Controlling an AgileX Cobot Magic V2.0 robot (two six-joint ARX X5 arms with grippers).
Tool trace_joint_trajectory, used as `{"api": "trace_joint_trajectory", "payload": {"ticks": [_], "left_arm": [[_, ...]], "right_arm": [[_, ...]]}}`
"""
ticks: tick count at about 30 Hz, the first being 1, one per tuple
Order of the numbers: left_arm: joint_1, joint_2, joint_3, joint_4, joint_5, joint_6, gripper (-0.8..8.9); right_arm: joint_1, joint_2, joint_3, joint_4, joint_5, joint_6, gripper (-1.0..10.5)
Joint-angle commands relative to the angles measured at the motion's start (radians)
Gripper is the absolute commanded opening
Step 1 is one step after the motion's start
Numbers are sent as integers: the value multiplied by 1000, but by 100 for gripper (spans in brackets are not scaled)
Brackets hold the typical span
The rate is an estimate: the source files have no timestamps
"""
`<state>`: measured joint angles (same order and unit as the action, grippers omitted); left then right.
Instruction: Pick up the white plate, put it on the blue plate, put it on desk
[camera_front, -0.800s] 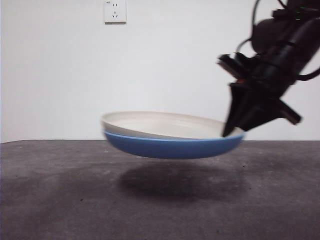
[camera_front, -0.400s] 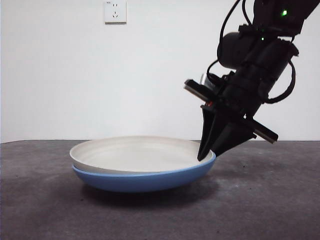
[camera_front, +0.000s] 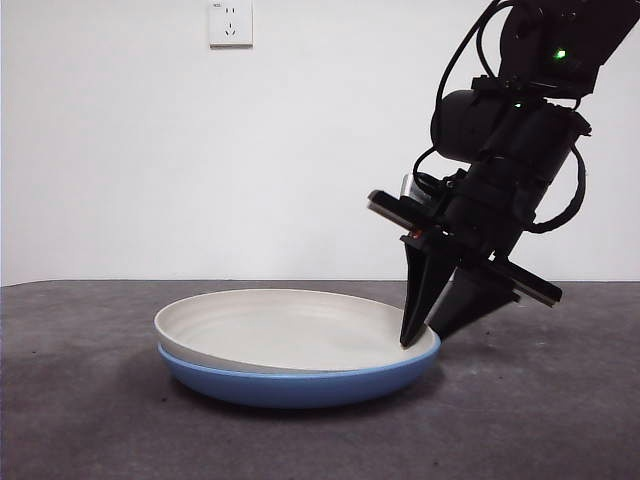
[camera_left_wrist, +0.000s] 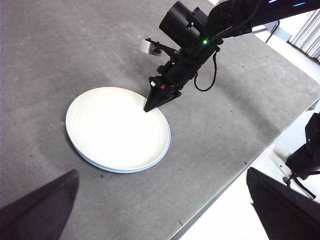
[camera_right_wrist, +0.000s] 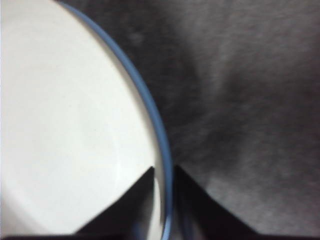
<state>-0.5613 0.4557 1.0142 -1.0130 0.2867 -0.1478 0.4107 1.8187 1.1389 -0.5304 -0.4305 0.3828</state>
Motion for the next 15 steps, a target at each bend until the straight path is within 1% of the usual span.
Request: {"api": "trace_joint_trajectory", "payload": {"ticks": [1, 4, 8, 13, 15], "left_arm": [[-6, 0, 8, 11, 2, 0, 657], [-6, 0, 8, 11, 2, 0, 658], [-6, 0, 8, 11, 2, 0, 657], [-6, 0, 8, 11, 2, 0, 657], [-6, 0, 8, 11, 2, 0, 657]], "right_arm": [[5, 23, 19, 5, 13, -3, 260], [3, 9, 21, 2, 13, -25, 357], [3, -51, 21, -19, 14, -40, 399], [5, -181, 21, -82, 17, -61, 511], [6, -251, 21, -129, 17, -83, 555]]}}
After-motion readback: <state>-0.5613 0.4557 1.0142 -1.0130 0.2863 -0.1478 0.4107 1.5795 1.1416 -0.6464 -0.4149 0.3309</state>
